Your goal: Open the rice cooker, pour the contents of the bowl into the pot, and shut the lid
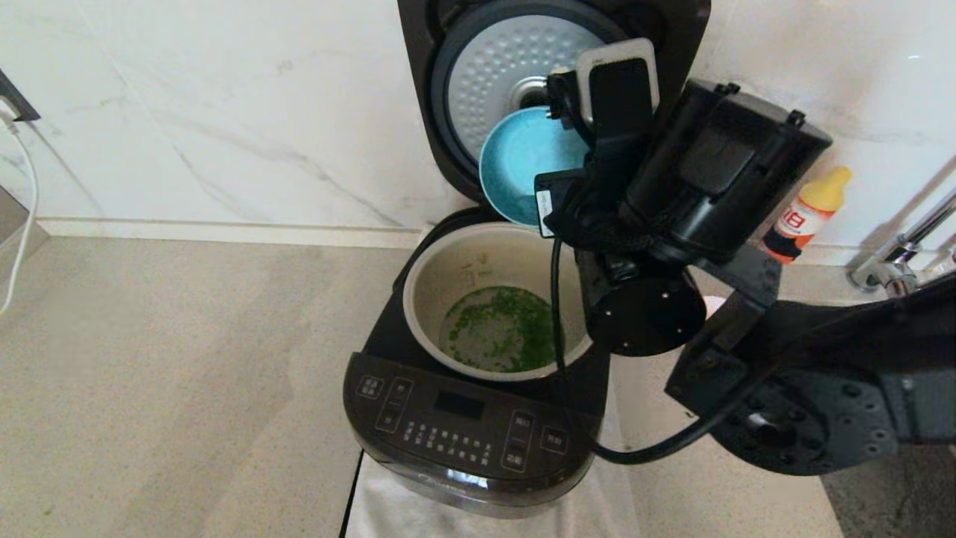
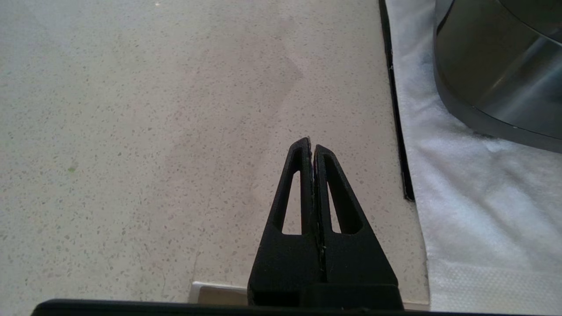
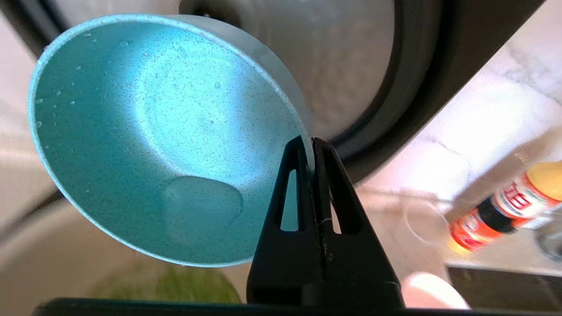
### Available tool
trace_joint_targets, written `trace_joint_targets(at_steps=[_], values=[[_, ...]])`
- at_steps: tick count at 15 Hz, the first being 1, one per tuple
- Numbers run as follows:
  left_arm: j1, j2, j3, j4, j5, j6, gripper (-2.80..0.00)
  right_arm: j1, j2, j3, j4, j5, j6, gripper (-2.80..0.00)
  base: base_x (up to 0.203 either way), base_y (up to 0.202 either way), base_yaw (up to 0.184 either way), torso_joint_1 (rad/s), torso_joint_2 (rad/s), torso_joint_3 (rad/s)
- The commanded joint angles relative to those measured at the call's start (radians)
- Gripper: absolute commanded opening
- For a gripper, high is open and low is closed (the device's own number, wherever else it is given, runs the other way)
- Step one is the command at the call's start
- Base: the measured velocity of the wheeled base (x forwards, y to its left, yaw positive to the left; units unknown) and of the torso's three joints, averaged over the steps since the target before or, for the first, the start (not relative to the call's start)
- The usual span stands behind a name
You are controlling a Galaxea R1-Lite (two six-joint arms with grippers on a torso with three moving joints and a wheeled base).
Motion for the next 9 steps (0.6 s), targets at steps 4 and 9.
trace_joint_targets(at_steps=[4,9], values=[[0.0,0.001,0.0,0.0,0.0,0.0,-2.8,0.0,-0.223,-0.011,0.667,0.01,0.217,-2.8,0.0,0.0,0.0,0.0,0.0,0.0],[0.0,0.001,0.0,0.0,0.0,0.0,-2.8,-0.019,-0.401,0.007,1.139,0.135,0.399,-2.8,0.0,0.0,0.0,0.0,0.0,0.0]])
